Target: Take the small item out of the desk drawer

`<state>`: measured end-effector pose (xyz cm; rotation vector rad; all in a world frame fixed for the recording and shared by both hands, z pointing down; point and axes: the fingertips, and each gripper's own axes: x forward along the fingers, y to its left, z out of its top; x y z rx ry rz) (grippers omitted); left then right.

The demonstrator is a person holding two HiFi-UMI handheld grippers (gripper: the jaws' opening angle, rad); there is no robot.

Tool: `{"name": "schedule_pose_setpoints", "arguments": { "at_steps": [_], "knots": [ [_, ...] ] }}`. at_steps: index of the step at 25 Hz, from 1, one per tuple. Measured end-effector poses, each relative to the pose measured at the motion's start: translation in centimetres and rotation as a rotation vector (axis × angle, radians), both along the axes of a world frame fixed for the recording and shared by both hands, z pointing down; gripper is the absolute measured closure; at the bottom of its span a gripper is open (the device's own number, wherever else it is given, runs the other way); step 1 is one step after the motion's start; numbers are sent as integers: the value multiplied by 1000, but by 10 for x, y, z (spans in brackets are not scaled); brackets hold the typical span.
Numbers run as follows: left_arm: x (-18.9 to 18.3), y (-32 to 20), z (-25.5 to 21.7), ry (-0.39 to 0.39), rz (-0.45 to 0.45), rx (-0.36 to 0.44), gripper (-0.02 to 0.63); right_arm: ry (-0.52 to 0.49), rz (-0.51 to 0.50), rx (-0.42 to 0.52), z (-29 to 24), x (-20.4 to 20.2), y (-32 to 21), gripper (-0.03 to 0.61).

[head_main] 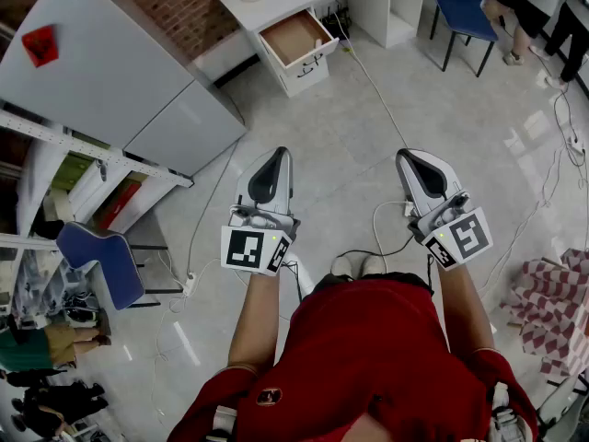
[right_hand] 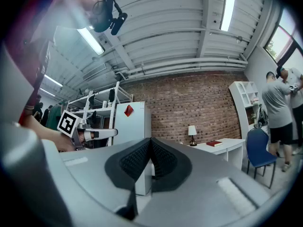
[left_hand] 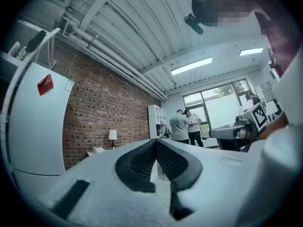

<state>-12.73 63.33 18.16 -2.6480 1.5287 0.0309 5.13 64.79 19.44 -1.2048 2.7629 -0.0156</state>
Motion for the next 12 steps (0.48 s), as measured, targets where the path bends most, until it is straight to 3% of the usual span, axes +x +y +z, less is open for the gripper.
{"name": "schedule_pose_setpoints", "arguments": {
  "at_steps": [12],
  "knots": [
    [46, -14, 2, -16, -12, 6, 611, -32, -18, 33, 5, 49, -11, 566]
  ]
}}
